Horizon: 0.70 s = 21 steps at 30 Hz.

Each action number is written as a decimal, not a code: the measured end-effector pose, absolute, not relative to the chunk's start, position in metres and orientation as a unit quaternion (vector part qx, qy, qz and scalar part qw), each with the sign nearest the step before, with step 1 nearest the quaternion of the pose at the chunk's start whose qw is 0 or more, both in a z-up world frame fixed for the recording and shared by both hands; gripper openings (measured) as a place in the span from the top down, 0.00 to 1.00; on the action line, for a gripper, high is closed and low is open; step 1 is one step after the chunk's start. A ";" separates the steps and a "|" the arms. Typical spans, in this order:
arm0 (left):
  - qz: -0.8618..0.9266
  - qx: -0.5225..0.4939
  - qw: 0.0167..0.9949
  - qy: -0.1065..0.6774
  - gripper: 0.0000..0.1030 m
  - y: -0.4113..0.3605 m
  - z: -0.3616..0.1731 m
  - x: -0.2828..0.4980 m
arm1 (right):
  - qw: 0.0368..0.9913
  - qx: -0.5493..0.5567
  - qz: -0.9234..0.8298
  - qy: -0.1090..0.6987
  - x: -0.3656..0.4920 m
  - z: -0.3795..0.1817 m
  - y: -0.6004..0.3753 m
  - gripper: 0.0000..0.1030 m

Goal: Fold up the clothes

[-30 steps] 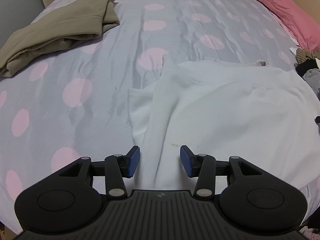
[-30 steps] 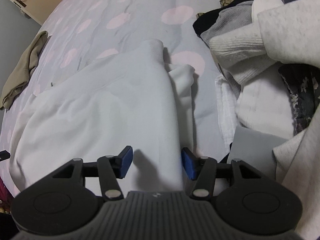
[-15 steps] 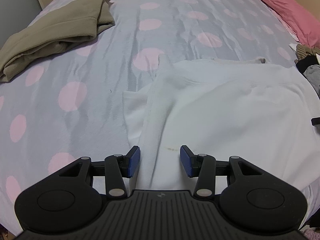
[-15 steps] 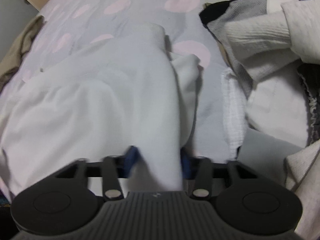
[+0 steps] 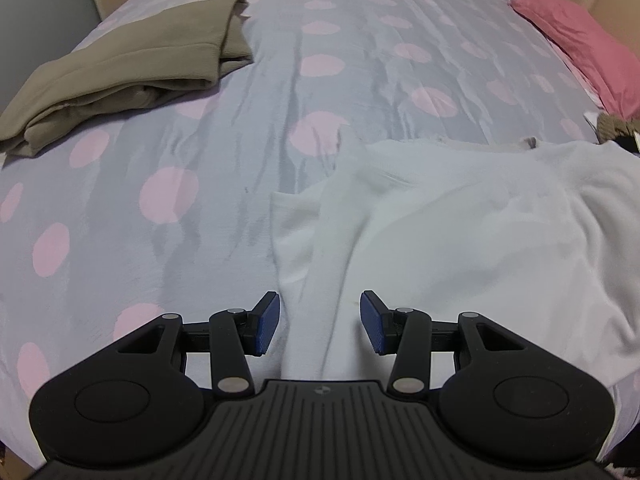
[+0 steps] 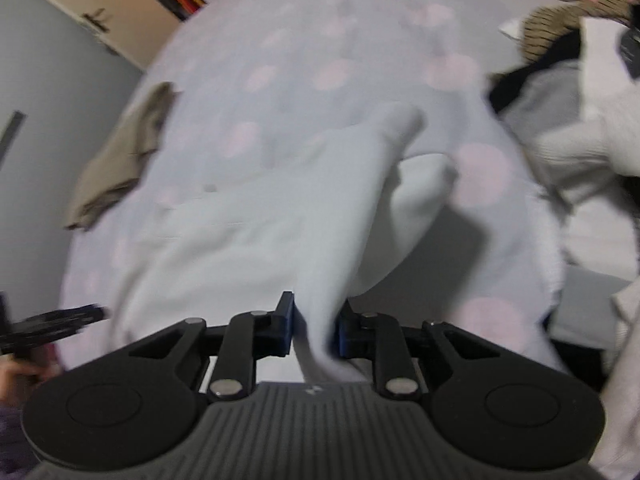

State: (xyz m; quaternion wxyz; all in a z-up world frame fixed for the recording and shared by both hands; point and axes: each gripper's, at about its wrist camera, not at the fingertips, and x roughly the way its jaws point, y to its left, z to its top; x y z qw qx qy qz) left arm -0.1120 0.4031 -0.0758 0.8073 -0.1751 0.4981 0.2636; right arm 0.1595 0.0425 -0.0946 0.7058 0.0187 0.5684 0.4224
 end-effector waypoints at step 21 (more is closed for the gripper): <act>0.279 -0.237 0.820 0.439 0.59 0.436 -0.050 -0.139 | 0.646 -0.059 0.514 0.561 0.006 -0.069 0.293 0.79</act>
